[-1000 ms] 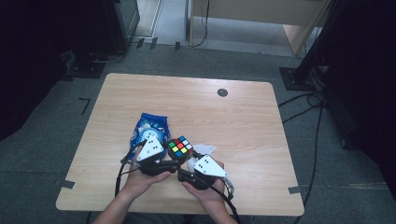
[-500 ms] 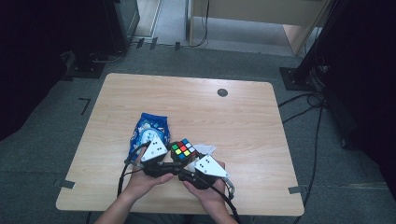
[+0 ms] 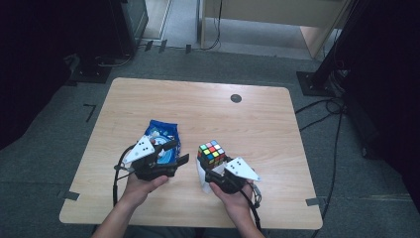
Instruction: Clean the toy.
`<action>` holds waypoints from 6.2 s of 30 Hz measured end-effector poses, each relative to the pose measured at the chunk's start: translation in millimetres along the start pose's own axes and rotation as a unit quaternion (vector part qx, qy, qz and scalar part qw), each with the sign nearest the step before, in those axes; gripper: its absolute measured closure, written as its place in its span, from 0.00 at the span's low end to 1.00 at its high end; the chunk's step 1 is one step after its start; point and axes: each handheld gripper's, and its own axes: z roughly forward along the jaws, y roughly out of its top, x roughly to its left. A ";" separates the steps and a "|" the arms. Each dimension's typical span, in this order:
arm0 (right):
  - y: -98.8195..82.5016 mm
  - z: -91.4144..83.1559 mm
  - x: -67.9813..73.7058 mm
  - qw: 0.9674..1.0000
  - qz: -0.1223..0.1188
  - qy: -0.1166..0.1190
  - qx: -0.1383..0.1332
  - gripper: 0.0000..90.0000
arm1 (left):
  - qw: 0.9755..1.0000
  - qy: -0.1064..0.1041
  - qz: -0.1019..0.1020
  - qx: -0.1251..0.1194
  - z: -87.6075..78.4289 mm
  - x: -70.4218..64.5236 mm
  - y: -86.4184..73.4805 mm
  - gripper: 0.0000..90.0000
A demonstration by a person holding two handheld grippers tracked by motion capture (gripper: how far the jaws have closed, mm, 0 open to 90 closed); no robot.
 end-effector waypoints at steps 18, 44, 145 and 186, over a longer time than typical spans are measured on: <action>12.5 -10.2 15.4 0.995 0.090 0.043 -0.019 0.38 | 0.995 0.007 0.093 0.033 43.1 -50.2 -35.5 0.33; 4.5 -5.7 16.5 0.979 0.186 0.084 -0.025 0.34 | 0.994 0.031 0.102 0.004 39.9 -51.9 -40.1 0.38; -8.2 -21.7 -53.3 0.978 -0.202 -0.055 0.005 0.39 | 0.987 0.068 0.021 0.145 93.6 -33.0 -54.6 1.00; -17.2 -2.0 15.2 0.973 -0.226 0.055 0.008 0.39 | 0.999 -0.007 0.045 -0.012 26.5 -30.6 -6.5 1.00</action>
